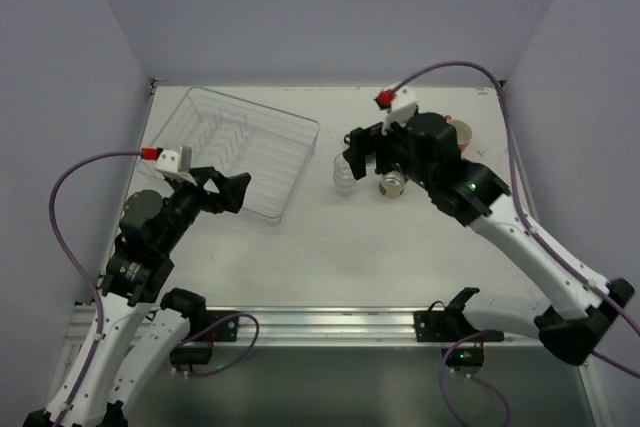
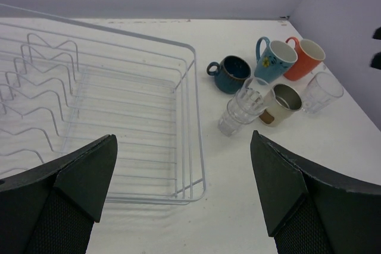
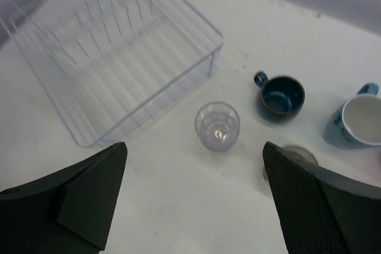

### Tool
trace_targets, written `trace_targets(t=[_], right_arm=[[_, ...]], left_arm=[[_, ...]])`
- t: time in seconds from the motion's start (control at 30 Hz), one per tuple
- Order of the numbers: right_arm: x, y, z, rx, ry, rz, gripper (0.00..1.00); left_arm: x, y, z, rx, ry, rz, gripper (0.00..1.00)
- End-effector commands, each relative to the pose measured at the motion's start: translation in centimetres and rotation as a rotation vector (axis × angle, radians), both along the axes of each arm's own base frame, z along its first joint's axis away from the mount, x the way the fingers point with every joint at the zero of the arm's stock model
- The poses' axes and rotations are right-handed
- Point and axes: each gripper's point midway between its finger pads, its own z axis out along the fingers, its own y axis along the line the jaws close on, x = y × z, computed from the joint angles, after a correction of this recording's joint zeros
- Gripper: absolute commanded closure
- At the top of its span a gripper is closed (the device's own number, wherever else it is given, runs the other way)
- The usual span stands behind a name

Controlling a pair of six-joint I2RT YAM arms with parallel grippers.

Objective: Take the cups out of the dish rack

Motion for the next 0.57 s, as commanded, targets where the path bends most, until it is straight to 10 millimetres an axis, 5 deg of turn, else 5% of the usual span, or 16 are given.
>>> trace_targets(t=[0.0, 0.17, 0.27, 0.4, 0.53], right_arm=[[-2.4, -2.4, 4.4, 0.221, -0.152, -0.053, 0.01], [-6.7, -7.2, 6.8, 0.433, -0.267, -0.131, 0.01], [-8.6, -9.6, 5.5, 0.505, -0.280, -0.185, 0.01], [-9.4, -10.7, 2.4, 0.530, -0.267, -0.215, 0.01], [-9.8, -11.1, 4.7, 0.597, -0.337, -0.206, 0.01]], left_arm=[[-0.4, 1.3, 6.1, -0.021, -0.123, 0.060, 0.00], [-1.5, 4.0, 10.2, -0.041, -0.207, 0.187, 0.00], [-1.8, 5.5, 9.7, -0.056, -0.205, 0.267, 0.00], [-1.3, 5.4, 6.7, -0.044, -0.155, 0.268, 0.00], [-1.2, 4.9, 7.8, -0.083, -0.197, 0.251, 0.00]])
